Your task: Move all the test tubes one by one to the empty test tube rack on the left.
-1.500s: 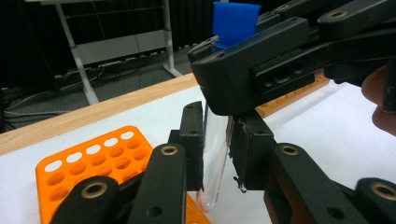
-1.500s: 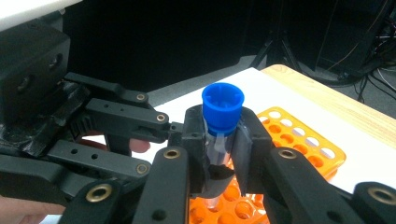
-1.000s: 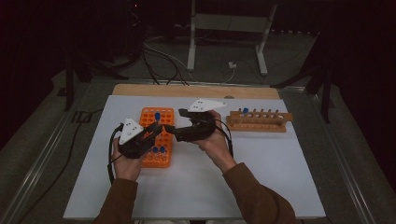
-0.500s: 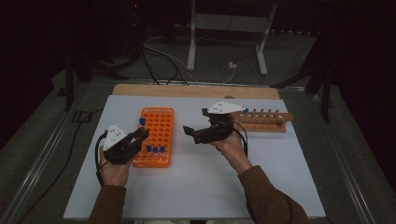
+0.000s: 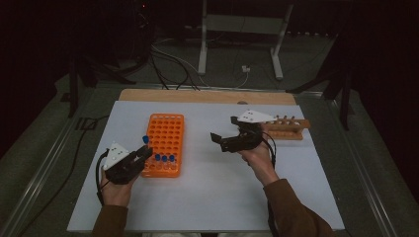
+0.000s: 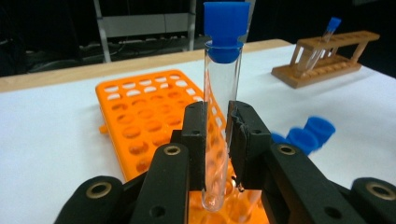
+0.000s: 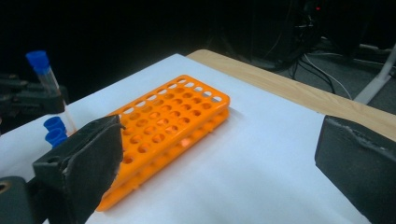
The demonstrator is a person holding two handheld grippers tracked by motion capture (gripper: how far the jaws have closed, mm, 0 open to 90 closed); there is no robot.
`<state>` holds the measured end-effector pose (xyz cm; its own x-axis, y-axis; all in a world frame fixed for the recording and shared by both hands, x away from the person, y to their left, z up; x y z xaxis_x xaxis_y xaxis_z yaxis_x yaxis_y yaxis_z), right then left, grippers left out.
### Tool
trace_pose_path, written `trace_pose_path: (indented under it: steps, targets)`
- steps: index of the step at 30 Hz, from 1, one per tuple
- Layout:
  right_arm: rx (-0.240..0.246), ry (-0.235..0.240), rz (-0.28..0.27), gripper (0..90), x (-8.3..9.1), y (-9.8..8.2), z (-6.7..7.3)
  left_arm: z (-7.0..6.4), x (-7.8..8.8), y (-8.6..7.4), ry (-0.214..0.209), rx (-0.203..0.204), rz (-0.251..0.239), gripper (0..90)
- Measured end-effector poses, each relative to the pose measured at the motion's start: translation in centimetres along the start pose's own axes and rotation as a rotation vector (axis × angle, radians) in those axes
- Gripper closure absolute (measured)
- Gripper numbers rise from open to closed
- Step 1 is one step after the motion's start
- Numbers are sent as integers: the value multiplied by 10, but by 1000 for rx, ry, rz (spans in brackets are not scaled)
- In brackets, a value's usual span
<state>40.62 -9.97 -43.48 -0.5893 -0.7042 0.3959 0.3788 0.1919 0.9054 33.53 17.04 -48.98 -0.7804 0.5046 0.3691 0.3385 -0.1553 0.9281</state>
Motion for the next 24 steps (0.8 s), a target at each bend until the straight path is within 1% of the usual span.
trace_pose_path:
  steps: [7,9,12,16,20,24]
  targets:
    - [-9,-9,-5,11,3,-2,-5,-3,-3,-12,-10,-9,38,781]
    - [-8,-12,-5,11,3,-3,-6,-4,-3,-15,-9,-15,50,780]
    - [-7,-13,-3,11,4,-3,-7,-3,-3,-20,-6,-12,69,780]
    - [-6,-15,-4,11,5,-4,-8,-2,-4,-29,-2,-14,109,781]
    - [-9,-17,-4,11,7,-5,-10,-4,-7,-35,0,-35,148,781]
    - [-14,-19,-5,11,8,-7,-12,-4,-8,-37,6,-48,165,781]
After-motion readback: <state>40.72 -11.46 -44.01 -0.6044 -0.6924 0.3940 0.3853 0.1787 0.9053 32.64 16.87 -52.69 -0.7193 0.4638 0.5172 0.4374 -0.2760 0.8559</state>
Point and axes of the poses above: each handheld gripper's, and its own axes: x roughly backward along the jaws, y roughly out of its top, z roughly to its left, the point moved 8 cm from there along -x, roughly forward along the jaws, and after that the axes turned 2 degrees about -x, right-handed, at the moved point
